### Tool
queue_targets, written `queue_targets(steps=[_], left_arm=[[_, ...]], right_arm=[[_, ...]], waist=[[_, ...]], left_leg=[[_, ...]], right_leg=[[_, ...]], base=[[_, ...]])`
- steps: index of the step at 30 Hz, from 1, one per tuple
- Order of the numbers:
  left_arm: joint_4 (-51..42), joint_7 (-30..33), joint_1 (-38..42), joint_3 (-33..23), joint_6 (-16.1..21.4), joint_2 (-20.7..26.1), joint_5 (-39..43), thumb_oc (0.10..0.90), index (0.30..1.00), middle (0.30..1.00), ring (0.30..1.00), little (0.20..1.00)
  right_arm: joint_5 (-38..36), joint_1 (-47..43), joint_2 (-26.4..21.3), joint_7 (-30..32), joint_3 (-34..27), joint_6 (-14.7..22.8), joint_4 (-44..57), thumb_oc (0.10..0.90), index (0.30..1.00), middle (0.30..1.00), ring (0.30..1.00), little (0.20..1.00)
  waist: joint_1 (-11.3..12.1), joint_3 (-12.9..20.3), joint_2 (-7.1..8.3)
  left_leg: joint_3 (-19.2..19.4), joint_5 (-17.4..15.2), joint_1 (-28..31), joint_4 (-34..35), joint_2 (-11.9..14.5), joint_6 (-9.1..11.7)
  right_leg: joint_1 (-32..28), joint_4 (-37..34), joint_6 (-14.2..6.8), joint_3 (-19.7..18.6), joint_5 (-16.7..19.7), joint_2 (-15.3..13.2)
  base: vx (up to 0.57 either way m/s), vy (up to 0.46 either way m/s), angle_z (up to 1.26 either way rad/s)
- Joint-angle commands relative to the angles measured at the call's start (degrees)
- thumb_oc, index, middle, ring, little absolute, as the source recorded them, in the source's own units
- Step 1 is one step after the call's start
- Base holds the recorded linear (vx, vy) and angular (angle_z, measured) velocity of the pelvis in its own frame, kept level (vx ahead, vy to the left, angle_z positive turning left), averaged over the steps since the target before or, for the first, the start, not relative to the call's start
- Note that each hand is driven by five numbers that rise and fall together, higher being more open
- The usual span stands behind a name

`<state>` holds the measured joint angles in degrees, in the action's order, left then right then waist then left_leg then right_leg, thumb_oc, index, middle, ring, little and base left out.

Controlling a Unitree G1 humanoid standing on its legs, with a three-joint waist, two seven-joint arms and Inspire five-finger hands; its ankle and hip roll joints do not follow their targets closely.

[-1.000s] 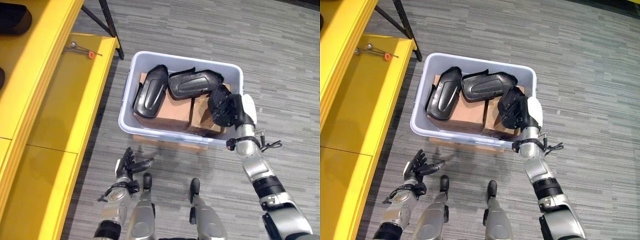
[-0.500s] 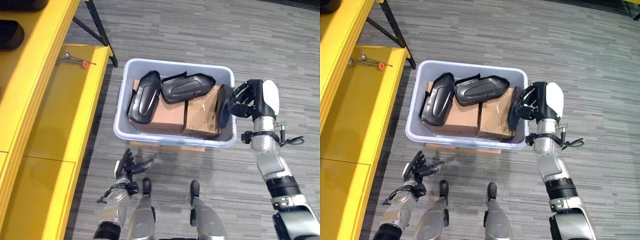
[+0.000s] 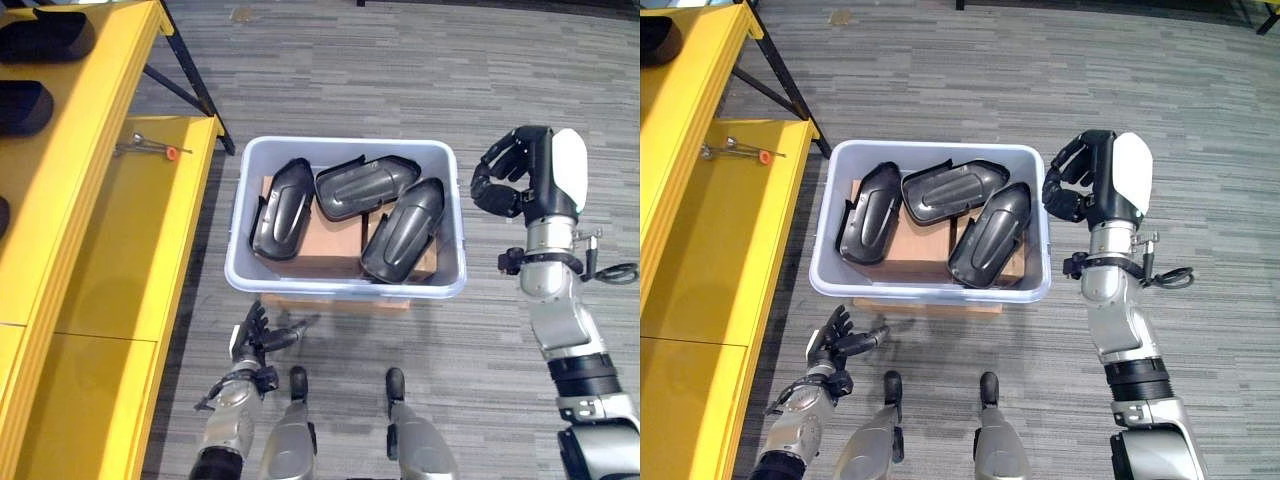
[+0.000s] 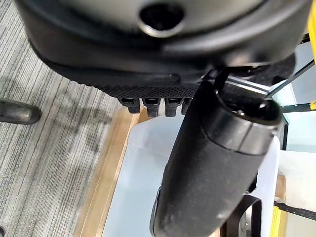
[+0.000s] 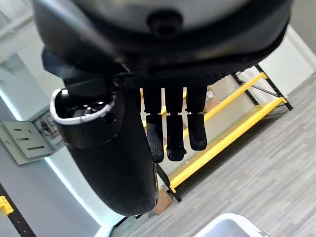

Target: Move parts from the plastic box to the shelf.

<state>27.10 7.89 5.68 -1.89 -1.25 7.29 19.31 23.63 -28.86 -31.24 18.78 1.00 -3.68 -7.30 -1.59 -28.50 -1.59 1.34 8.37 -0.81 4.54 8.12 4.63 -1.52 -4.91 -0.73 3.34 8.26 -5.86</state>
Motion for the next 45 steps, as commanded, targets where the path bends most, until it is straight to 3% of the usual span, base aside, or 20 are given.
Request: queue_targets(steps=[1,6,7,8,9,24,36,41,45], left_arm=[[-0.67,-1.23,-0.44,0.60,2.97,-0.56,-2.20,0.900,1.000,1.000,1.000,1.000],[-0.16,-1.21,-0.57,0.58,3.07,-0.47,-2.24,0.900,1.000,1.000,1.000,1.000],[-0.12,-1.23,-0.60,0.58,3.06,-0.41,-2.26,0.900,1.000,1.000,1.000,1.000],[0.18,-1.21,-0.72,0.65,3.13,-0.51,-2.15,0.900,1.000,1.000,1.000,1.000],[0.18,-1.21,-0.72,0.65,3.13,-0.51,-2.15,0.900,1.000,1.000,1.000,1.000],[0.89,-1.97,-0.85,0.08,2.83,-0.54,-3.35,0.900,1.000,1.000,1.000,1.000],[0.14,-2.39,2.85,1.53,2.22,-1.21,-4.66,0.900,1.000,1.000,1.000,1.000],[-0.58,-2.23,4.58,2.56,2.13,-1.27,-4.33,0.900,1.000,1.000,1.000,1.000],[-1.00,-1.42,5.30,3.06,2.11,-1.17,-3.87,0.900,1.000,1.000,1.000,1.000]], right_arm=[[2.02,-2.43,-3.01,2.19,-1.75,4.30,3.27,0.400,0.300,0.300,0.300,0.300],[2.09,-1.41,-2.37,2.10,-2.41,4.45,4.17,0.400,0.300,0.300,0.300,0.300],[2.03,-1.16,-2.24,2.12,-2.59,4.48,4.30,0.484,0.418,0.418,0.418,0.418],[1.43,-0.79,-1.59,1.96,-2.31,4.52,3.44,0.635,0.629,0.629,0.629,0.629],[1.42,-0.80,-1.59,1.96,-2.31,4.53,3.43,0.900,1.000,1.000,1.000,1.000],[-3.09,-2.72,2.94,-1.15,4.10,3.63,-8.26,0.900,1.000,1.000,1.000,1.000],[-8.98,-15.41,8.04,-2.51,12.92,1.55,-24.80,0.900,1.000,1.000,1.000,1.000],[-11.82,-23.11,7.50,-1.45,15.02,1.16,-30.93,0.900,1.000,1.000,1.000,1.000],[-14.08,-29.71,5.67,0.25,17.44,0.83,-34.73,0.900,1.000,1.000,1.000,1.000]], waist=[[-0.21,9.93,1.06],[-0.29,10.28,1.03],[-0.29,10.33,1.06],[-0.27,10.48,1.04],[-0.27,10.49,1.04],[0.00,9.53,0.31],[0.28,3.04,-2.10],[0.22,-1.12,-3.16],[0.19,-1.29,-3.18]], left_leg=[[-0.71,-6.48,4.45,0.46,0.75,-2.61],[-0.67,-6.66,4.37,0.46,0.78,-2.55],[-0.65,-6.71,4.39,0.46,0.77,-2.56],[-0.65,-6.80,4.47,0.46,0.77,-2.58],[-0.64,-6.80,4.47,0.46,0.77,-2.58],[-0.59,-7.00,3.84,0.46,0.53,-2.32],[-0.35,-5.67,-0.09,0.46,-0.22,-1.84],[-0.15,-4.55,-1.09,0.46,0.10,-1.53],[-0.08,-3.94,-5.95,0.46,0.59,-1.30]], right_leg=[[-0.77,-0.09,1.49,-1.42,-2.01,-5.17],[-0.89,-0.09,1.54,-1.51,-2.04,-5.13],[-0.89,-0.09,1.53,-1.53,-2.04,-5.13],[-0.92,-0.09,1.55,-1.61,-1.97,-5.12],[-0.91,-0.09,1.55,-1.61,-1.97,-5.12],[-0.38,-0.09,1.46,-1.47,-2.37,-5.40],[2.96,-0.09,1.34,-0.74,-2.05,-6.57],[4.36,-0.09,1.13,-0.43,-1.57,-6.68],[9.27,-0.09,0.96,-0.76,-1.01,-6.30]], base=[[0.00,0.000,0.00],[0.00,0.000,0.00],[0.00,0.000,0.00],[0.00,0.000,0.00],[0.00,0.000,0.00],[0.00,0.000,0.00],[-0.02,-0.001,0.02],[0.00,0.000,0.00],[0.02,-0.050,0.01]])
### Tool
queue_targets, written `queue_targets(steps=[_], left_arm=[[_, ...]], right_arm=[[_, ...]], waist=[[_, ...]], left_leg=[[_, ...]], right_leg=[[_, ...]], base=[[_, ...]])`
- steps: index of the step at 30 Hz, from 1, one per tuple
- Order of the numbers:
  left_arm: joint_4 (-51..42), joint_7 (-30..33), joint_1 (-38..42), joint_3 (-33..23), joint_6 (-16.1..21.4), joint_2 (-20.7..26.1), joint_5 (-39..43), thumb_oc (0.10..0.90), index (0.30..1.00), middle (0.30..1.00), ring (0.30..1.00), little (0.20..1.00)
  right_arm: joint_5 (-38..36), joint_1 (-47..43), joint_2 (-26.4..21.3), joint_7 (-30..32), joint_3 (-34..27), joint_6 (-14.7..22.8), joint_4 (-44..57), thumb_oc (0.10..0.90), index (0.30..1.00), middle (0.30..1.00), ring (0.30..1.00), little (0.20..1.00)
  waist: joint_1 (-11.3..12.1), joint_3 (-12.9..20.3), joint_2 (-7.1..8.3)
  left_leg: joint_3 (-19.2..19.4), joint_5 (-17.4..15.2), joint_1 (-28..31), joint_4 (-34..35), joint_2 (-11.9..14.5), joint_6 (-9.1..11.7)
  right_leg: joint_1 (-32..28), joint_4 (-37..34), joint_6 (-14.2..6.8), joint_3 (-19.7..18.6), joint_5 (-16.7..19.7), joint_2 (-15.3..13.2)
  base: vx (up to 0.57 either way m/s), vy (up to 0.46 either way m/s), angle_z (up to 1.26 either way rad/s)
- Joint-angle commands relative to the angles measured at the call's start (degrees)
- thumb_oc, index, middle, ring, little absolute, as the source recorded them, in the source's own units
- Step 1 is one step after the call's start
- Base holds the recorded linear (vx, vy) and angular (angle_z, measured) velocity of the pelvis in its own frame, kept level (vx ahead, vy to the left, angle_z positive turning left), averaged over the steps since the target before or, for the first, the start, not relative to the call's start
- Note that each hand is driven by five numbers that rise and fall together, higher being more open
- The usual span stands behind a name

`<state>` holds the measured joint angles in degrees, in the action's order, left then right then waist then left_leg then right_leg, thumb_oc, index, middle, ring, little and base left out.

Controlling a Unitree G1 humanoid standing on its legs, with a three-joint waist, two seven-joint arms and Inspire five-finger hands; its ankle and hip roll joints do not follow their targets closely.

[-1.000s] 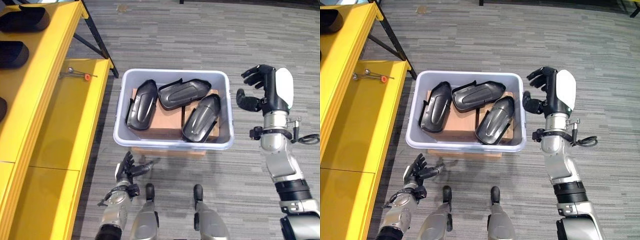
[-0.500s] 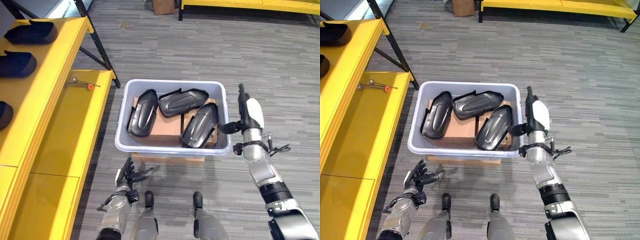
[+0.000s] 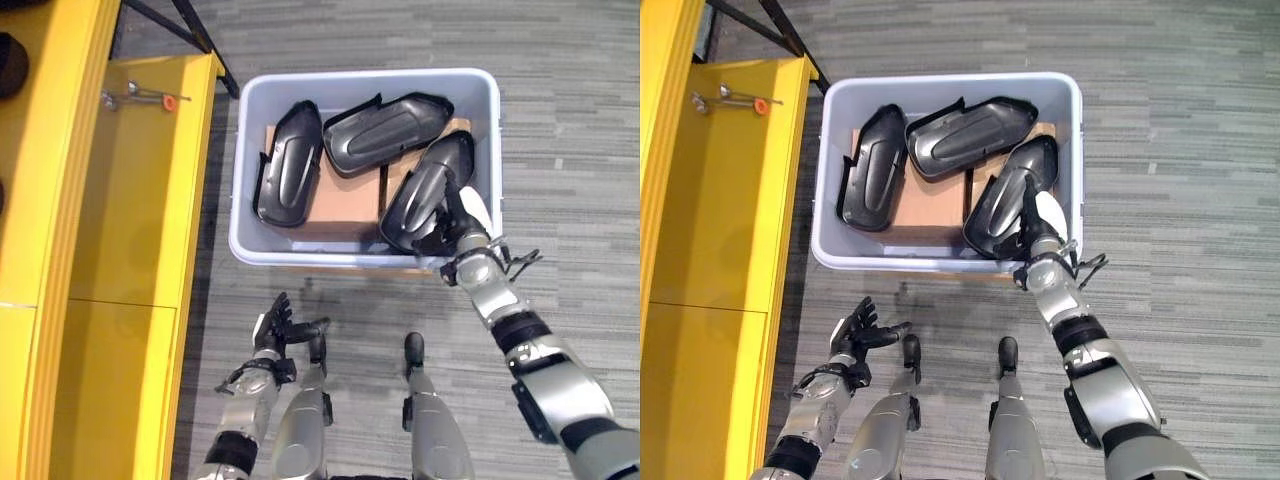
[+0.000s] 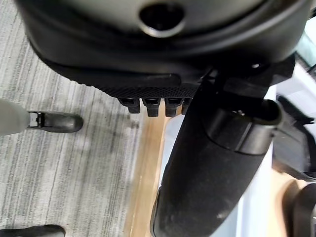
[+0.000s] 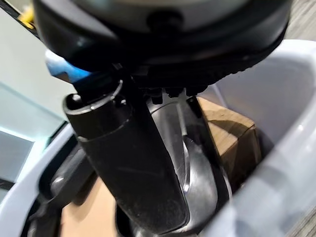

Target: Move parts from the plastic box to the shelf.

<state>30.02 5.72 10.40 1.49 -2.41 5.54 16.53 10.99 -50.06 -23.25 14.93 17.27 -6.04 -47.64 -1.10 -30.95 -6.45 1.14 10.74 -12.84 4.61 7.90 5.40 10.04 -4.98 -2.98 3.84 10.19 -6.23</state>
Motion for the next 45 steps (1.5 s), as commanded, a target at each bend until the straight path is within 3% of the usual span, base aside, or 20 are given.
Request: queue_targets(steps=[1,11,20,29,35,40,45], left_arm=[[-3.73,0.88,0.70,-0.24,3.31,0.51,-1.01,0.900,1.000,1.000,1.000,1.000],[-7.50,3.20,-2.27,-0.47,3.39,-0.27,0.34,0.900,1.000,1.000,1.000,1.000],[-9.18,4.37,-3.96,-0.82,3.81,-0.33,0.92,0.900,1.000,1.000,1.000,1.000],[-10.85,4.65,-4.47,-0.14,4.07,-0.40,1.06,0.900,1.000,1.000,1.000,1.000],[-12.69,4.82,-4.86,0.46,4.57,-0.58,1.58,0.900,1.000,1.000,1.000,1.000],[-16.93,4.84,-5.05,1.53,5.37,-0.56,2.44,0.900,1.000,1.000,1.000,1.000],[-19.48,5.40,-4.55,2.54,6.10,-0.38,2.24,0.900,1.000,1.000,1.000,1.000]], right_arm=[[-1.63,-9.27,-2.55,4.31,1.54,3.14,5.22,0.900,1.000,1.000,1.000,1.000],[-2.96,-16.35,-4.20,6.24,6.78,2.76,2.63,0.900,1.000,1.000,1.000,1.000],[-4.70,-14.54,-2.17,6.63,6.08,3.08,1.52,0.900,1.000,1.000,1.000,1.000],[-7.62,-15.09,-3.16,6.66,6.08,3.61,-3.74,0.900,1.000,1.000,1.000,1.000],[-9.35,-20.22,-5.57,6.05,10.08,4.18,-10.59,0.900,1.000,1.000,1.000,1.000],[-12.08,-27.44,-10.88,5.12,17.39,5.23,-19.94,0.900,1.000,1.000,1.000,1.000],[-12.55,-32.76,-15.22,4.41,25.06,6.14,-22.61,0.900,1.000,1.000,1.000,1.000]], waist=[[-0.29,1.15,1.67],[0.03,1.15,1.29],[0.77,1.15,1.61],[1.36,1.15,0.69],[1.89,1.15,-0.21],[3.16,1.15,-1.53],[3.55,1.15,-1.81]], left_leg=[[0.07,-6.31,5.57,0.39,0.86,-2.05],[0.11,-7.18,-0.50,0.39,1.05,-2.03],[-0.26,-7.26,-2.73,0.39,1.44,-1.94],[-0.67,-6.74,-6.41,0.39,1.50,-1.74],[-0.79,-6.51,-9.60,0.39,1.48,-1.55],[-1.02,-6.31,-12.68,0.39,1.73,-1.34],[-1.22,-6.41,-15.25,0.39,1.96,-1.40]], right_leg=[[-1.80,-0.02,3.17,-1.30,-2.86,-5.89],[5.84,4.17,2.22,-1.68,-2.68,-5.42],[8.49,4.92,1.72,-1.73,-2.34,-5.14],[12.62,5.71,1.54,-1.82,-2.09,-5.32],[15.84,5.62,1.44,-1.65,-1.64,-5.49],[18.80,5.73,1.29,-1.35,-1.45,-5.93],[21.44,5.59,1.24,-1.10,-1.01,-6.04]], base=[[0.06,-0.062,-0.01],[0.01,-0.012,-0.01],[0.00,0.000,0.00],[-0.01,0.006,0.05],[-0.01,0.002,-0.02],[0.00,0.000,0.00],[0.00,-0.002,-0.03]])
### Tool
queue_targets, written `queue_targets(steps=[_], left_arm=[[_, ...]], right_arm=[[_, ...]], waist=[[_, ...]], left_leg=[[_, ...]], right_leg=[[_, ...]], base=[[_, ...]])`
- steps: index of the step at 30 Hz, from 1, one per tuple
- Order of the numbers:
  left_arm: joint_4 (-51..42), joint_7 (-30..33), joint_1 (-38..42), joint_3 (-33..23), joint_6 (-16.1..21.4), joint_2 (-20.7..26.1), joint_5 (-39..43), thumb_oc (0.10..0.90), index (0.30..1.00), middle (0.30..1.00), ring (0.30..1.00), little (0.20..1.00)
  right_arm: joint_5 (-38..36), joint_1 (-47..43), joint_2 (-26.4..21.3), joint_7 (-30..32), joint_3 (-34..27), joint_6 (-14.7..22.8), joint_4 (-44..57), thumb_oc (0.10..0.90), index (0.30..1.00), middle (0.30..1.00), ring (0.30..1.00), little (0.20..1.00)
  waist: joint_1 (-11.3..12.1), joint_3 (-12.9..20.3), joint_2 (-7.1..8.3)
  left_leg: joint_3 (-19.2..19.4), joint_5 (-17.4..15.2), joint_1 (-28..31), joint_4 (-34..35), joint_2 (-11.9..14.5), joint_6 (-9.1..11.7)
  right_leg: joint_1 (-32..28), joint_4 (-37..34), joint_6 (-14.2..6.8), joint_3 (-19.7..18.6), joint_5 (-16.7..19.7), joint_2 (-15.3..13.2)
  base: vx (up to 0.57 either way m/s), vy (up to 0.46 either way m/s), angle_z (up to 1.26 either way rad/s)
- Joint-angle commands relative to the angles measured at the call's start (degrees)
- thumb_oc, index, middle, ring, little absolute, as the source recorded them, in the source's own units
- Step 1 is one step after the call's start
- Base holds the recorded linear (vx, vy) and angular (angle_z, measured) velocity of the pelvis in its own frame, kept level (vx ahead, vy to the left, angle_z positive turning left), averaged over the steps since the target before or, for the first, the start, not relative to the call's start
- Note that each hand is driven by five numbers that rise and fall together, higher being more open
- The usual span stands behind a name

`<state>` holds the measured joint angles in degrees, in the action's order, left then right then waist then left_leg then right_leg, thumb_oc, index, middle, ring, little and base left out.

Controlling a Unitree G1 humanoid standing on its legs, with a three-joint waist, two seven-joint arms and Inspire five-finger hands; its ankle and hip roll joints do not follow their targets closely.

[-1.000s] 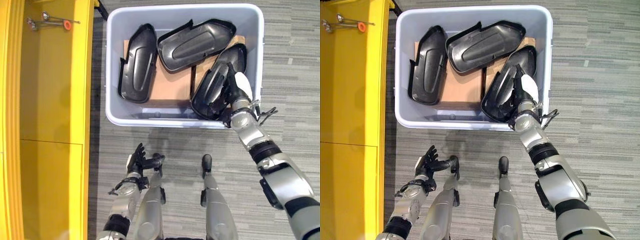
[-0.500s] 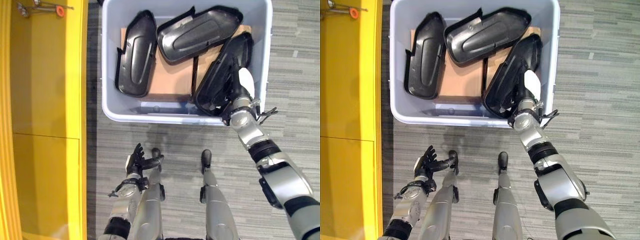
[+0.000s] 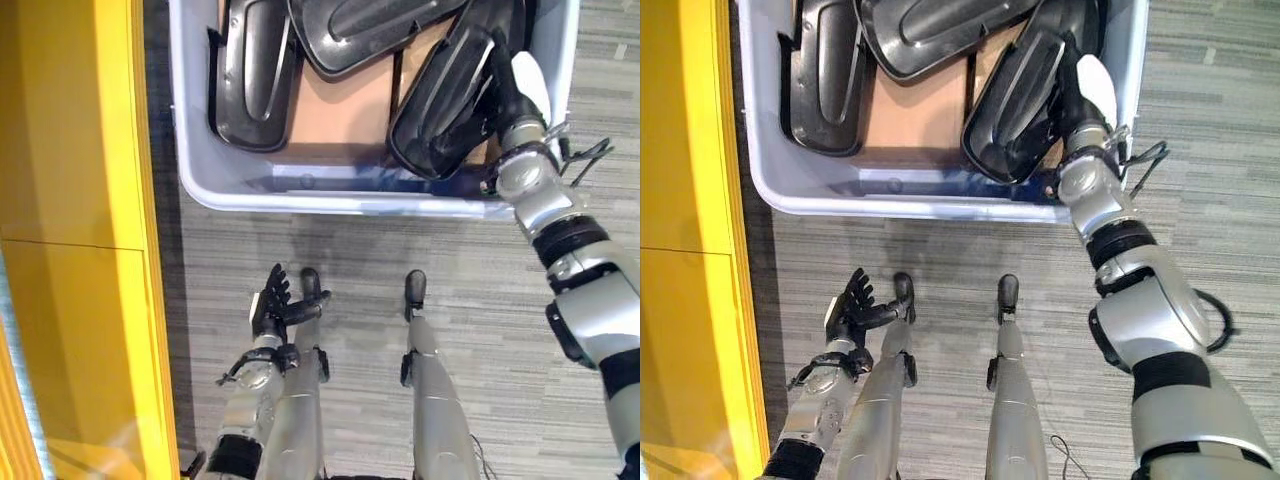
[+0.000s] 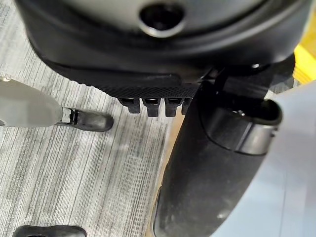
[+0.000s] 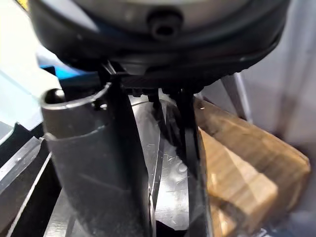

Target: Move parts from the plastic box to the shelf.

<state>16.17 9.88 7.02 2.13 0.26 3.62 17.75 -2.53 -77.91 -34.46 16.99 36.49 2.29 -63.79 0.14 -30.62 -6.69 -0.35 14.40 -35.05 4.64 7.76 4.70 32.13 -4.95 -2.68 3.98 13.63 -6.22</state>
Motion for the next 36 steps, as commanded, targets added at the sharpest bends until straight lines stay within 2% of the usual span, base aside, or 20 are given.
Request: queue_targets(steps=[1,9,12,17,18,19,21,23,24,27,28,29,32,36], left_arm=[[-5.47,1.45,-1.06,1.69,3.55,1.47,1.03,0.900,1.000,1.000,1.000,1.000],[-5.83,2.12,-1.60,0.98,4.10,1.73,1.77,0.900,1.000,1.000,1.000,1.000],[-5.64,2.44,-2.28,0.65,4.17,1.63,1.70,0.900,1.000,1.000,1.000,1.000],[-4.89,3.58,-1.22,-2.12,3.45,1.44,0.96,0.900,1.000,1.000,1.000,1.000],[-5.24,3.82,-2.58,-1.85,3.20,1.86,0.65,0.900,1.000,1.000,1.000,1.000],[-5.08,3.81,-1.21,-2.36,3.12,1.91,0.66,0.900,1.000,1.000,1.000,1.000],[-5.03,4.76,-0.81,-2.77,2.75,2.26,0.48,0.900,1.000,1.000,1.000,1.000],[-5.17,4.84,-1.08,-2.48,2.71,2.65,0.57,0.900,1.000,1.000,1.000,1.000],[-5.10,5.19,-1.35,-2.25,2.59,2.67,0.69,0.900,1.000,1.000,1.000,1.000],[-5.30,5.14,-1.83,-1.78,2.44,3.15,0.63,0.900,1.000,1.000,1.000,1.000],[-5.71,5.20,-4.07,-0.94,2.27,3.47,0.53,0.900,1.000,1.000,1.000,1.000],[-5.69,5.12,-2.69,-1.36,2.12,3.50,0.48,0.900,1.000,1.000,1.000,1.000],[-6.75,4.82,-3.62,-0.78,1.48,4.17,0.31,0.900,1.000,1.000,1.000,1.000],[-7.69,4.63,-5.55,-0.50,0.91,5.13,-0.05,0.900,1.000,1.000,1.000,1.000]], right_arm=[[0.87,-5.88,-4.46,2.40,7.04,-2.16,-6.88,0.900,1.000,1.000,1.000,1.000],[-0.26,-11.96,-7.79,2.71,13.48,-1.52,-7.23,0.900,1.000,1.000,1.000,1.000],[-0.82,-11.45,-8.17,3.73,12.82,-1.31,-4.27,0.900,1.000,1.000,1.000,1.000],[3.42,-4.68,-6.05,7.50,3.83,-2.88,13.46,0.900,1.000,1.000,1.000,1.000],[4.90,-0.43,-5.17,8.14,0.29,-3.64,18.10,0.900,1.000,1.000,1.000,1.000],[4.95,-1.59,-5.41,8.05,0.20,-3.80,18.23,0.900,1.000,1.000,1.000,1.000],[8.48,6.67,-1.84,9.86,-9.96,-4.19,29.24,0.900,1.000,1.000,1.000,1.000],[9.76,9.74,-0.95,10.02,-12.81,-4.61,32.94,0.900,1.000,1.000,1.000,1.000],[10.70,13.81,1.25,10.35,-16.71,-4.21,38.08,0.900,1.000,1.000,1.000,1.000],[11.77,17.42,2.93,10.10,-20.07,-4.00,43.13,0.900,1.000,1.000,1.000,1.000],[11.62,22.49,5.34,9.40,-22.33,-3.36,47.69,0.900,1.000,1.000,1.000,1.000],[11.70,21.94,5.79,9.09,-23.14,-3.14,49.30,0.900,1.000,1.000,1.000,1.000],[11.79,28.00,10.10,7.11,-26.58,-2.05,58.78,0.900,1.000,1.000,1.000,1.000],[13.39,32.00,12.79,5.66,-28.61,-1.13,68.09,0.900,1.000,1.000,1.000,1.000]], waist=[[2.25,0.83,-1.62],[2.45,0.83,-1.78],[2.08,0.83,-1.48],[-0.04,0.83,0.23],[-0.08,0.83,0.71],[-0.20,0.83,0.81],[-1.23,0.83,1.56],[-1.20,0.83,1.95],[-1.47,0.83,2.18],[-1.54,0.83,2.54],[-1.52,0.83,2.79],[-1.78,0.83,2.86],[-2.27,0.83,3.38],[-2.47,0.83,3.92]], left_leg=[[0.26,-10.21,6.82,0.36,2.01,-0.73],[-0.14,-10.86,6.19,0.36,2.07,-0.62],[0.09,-11.48,7.09,0.36,2.15,-0.58],[0.53,-11.60,7.03,0.36,2.01,-0.52],[0.82,-12.62,9.07,0.36,2.11,-0.41],[0.61,-11.65,7.21,0.36,1.93,-0.48],[0.54,-11.57,7.19,0.36,1.83,-0.52],[0.47,-11.54,7.39,0.36,1.79,-0.58],[0.47,-11.51,7.52,0.36,1.81,-0.66],[0.45,-11.44,7.82,0.36,1.89,-0.75],[0.87,-12.65,10.59,0.36,2.19,-0.71],[0.66,-11.51,8.50,0.36,2.00,-0.81],[0.81,-11.34,8.82,0.36,1.92,-0.91],[0.97,-11.30,9.43,0.36,1.90,-1.03]], right_leg=[[-0.54,5.54,0.91,-1.21,-4.49,-6.00],[-0.13,5.08,0.70,-1.08,-4.45,-6.10],[-1.01,4.87,0.64,-1.30,-4.83,-5.89],[-0.42,4.81,0.48,-1.82,-4.61,-5.65],[-2.34,4.77,0.37,-1.87,-5.58,-5.47],[-0.44,4.94,0.42,-1.95,-4.74,-5.60],[-0.03,5.33,0.45,-2.33,-5.10,-5.41],[-0.13,5.46,0.48,-2.37,-5.20,-5.38],[-0.05,5.54,0.51,-2.56,-5.12,-5.30],[-0.10,5.57,0.56,-2.58,-5.12,-5.21],[-2.70,5.41,0.53,-2.50,-6.18,-4.96],[-0.55,5.43,0.62,-2.71,-5.05,-5.03],[-0.50,5.59,0.62,-2.94,-5.02,-5.01],[-0.88,5.76,0.64,-3.13,-5.07,-4.80]], base=[[0.00,0.000,0.00],[0.00,0.002,0.00],[0.01,0.003,0.01],[0.01,-0.005,0.00],[0.00,0.000,0.00],[0.01,-0.026,-0.03],[0.00,-0.038,0.00],[0.01,-0.017,0.04],[0.00,0.000,0.00],[0.02,-0.004,0.00],[0.00,0.000,0.00],[0.00,0.000,0.00],[-0.01,0.001,-0.01],[0.01,-0.002,-0.01]])
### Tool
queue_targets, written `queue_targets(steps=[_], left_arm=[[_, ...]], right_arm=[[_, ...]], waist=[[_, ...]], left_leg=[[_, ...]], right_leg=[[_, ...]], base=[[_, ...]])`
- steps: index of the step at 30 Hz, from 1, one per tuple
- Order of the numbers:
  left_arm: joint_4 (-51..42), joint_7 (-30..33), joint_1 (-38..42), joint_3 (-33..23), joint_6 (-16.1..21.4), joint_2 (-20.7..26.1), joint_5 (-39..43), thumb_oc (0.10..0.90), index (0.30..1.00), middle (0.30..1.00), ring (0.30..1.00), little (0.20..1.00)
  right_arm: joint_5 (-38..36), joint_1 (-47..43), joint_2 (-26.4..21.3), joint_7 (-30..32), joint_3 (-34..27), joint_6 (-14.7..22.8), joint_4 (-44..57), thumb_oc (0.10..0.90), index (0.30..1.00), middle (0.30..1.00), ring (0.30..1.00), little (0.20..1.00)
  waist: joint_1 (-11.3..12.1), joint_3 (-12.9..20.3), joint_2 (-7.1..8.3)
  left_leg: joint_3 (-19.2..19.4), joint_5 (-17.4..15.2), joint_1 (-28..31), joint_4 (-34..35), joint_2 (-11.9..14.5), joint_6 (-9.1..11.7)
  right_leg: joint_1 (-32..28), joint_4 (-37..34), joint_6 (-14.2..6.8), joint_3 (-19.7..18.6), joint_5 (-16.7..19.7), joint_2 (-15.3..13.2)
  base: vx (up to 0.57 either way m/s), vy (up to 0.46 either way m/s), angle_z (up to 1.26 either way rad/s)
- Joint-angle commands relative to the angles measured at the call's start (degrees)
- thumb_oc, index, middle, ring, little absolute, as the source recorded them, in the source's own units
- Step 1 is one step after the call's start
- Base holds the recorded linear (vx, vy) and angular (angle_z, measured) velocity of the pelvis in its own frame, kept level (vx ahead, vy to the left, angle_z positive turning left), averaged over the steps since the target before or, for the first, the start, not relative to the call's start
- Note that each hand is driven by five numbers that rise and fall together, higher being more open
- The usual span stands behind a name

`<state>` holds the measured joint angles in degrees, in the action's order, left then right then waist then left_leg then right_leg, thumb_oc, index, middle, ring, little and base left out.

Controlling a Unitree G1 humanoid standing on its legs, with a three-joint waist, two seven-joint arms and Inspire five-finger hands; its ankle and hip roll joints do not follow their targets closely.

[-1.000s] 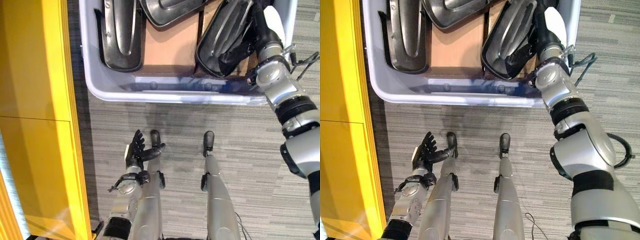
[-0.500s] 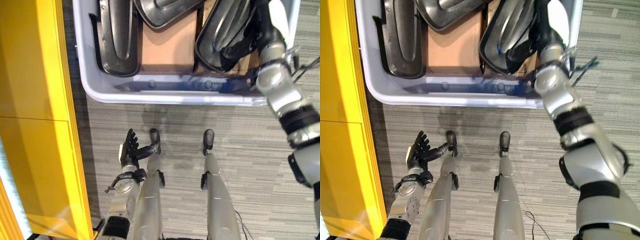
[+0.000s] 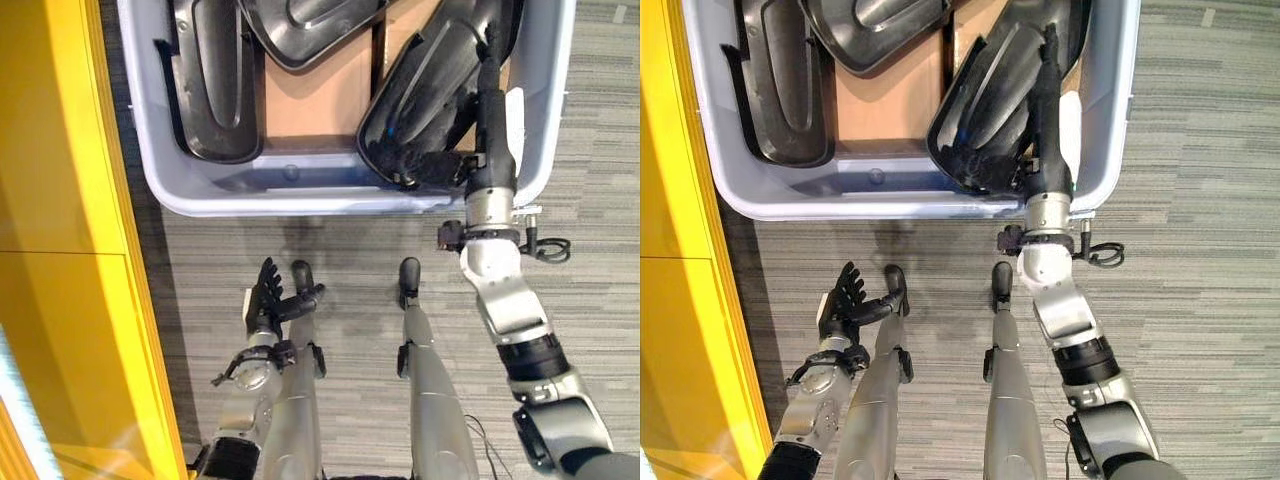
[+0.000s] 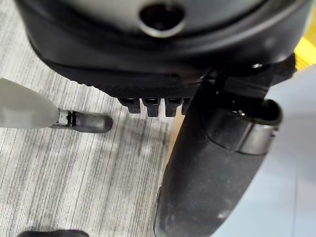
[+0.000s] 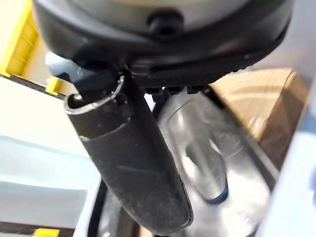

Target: Move parts from the plastic box to the shelf.

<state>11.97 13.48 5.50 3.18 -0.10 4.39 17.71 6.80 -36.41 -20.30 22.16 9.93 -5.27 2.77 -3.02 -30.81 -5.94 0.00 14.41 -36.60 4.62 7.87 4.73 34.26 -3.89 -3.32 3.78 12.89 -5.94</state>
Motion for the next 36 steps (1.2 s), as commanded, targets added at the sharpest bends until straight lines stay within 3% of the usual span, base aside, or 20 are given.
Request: queue_targets(steps=[1,11,18,22,31,36], left_arm=[[-3.66,1.05,-4.35,-1.46,1.17,4.54,-0.09,0.900,1.000,1.000,1.000,1.000],[-3.85,1.13,-5.27,-1.22,0.87,5.27,-0.47,0.900,1.000,1.000,1.000,1.000],[-2.84,0.72,-5.64,-1.76,0.50,4.91,-0.84,0.900,1.000,1.000,1.000,1.000],[-2.87,0.95,-5.44,-1.56,0.51,4.90,-0.99,0.900,1.000,1.000,1.000,1.000],[-1.87,1.75,-3.03,-1.57,1.22,4.84,-0.84,0.900,1.000,1.000,1.000,1.000],[-0.54,2.47,-1.82,0.09,1.75,5.19,-0.42,0.900,1.000,1.000,1.000,1.000]], right_arm=[[4.69,-9.10,-1.14,0.31,-2.23,6.43,2.58,0.900,1.000,1.000,1.000,1.000],[5.54,-7.89,1.17,-1.19,-2.29,7.14,9.08,0.900,1.000,1.000,1.000,1.000],[0.31,-1.21,9.00,-4.89,0.78,8.03,10.23,0.900,1.000,1.000,1.000,1.000],[0.44,-0.92,11.05,-5.40,2.11,8.04,7.02,0.900,1.000,1.000,1.000,1.000],[4.72,-5.67,10.05,-4.80,3.76,7.35,-2.96,0.900,1.000,1.000,1.000,1.000],[10.35,-9.54,8.38,-0.02,1.18,7.11,-9.87,0.900,1.000,1.000,1.000,1.000]], waist=[[0.71,1.02,3.25],[0.65,1.02,4.28],[0.51,1.02,4.79],[0.73,1.02,4.54],[1.32,1.02,3.69],[2.04,1.02,2.45]], left_leg=[[0.66,-11.36,11.12,0.38,1.81,-1.08],[1.02,-11.87,13.38,0.38,1.95,-1.08],[1.35,-11.77,13.27,0.38,2.00,-0.92],[1.44,-11.90,13.12,0.38,1.95,-0.88],[0.99,-12.00,11.86,0.38,1.75,-0.90],[0.67,-12.23,10.84,0.38,1.61,-1.03]], right_leg=[[-3.12,4.70,1.28,-2.97,-4.36,-5.03],[-5.04,4.35,1.42,-3.15,-4.38,-4.64],[-4.89,4.29,1.42,-3.17,-4.27,-4.76],[-4.79,4.20,1.54,-3.06,-4.28,-4.74],[-3.88,4.09,1.67,-2.72,-4.12,-4.89],[-2.95,4.09,1.88,-2.53,-4.32,-5.07]], base=[[0.00,0.000,0.00],[0.00,0.000,0.00],[0.00,0.000,0.00],[0.00,0.000,0.00],[0.00,0.000,0.00],[0.00,0.000,0.00]])
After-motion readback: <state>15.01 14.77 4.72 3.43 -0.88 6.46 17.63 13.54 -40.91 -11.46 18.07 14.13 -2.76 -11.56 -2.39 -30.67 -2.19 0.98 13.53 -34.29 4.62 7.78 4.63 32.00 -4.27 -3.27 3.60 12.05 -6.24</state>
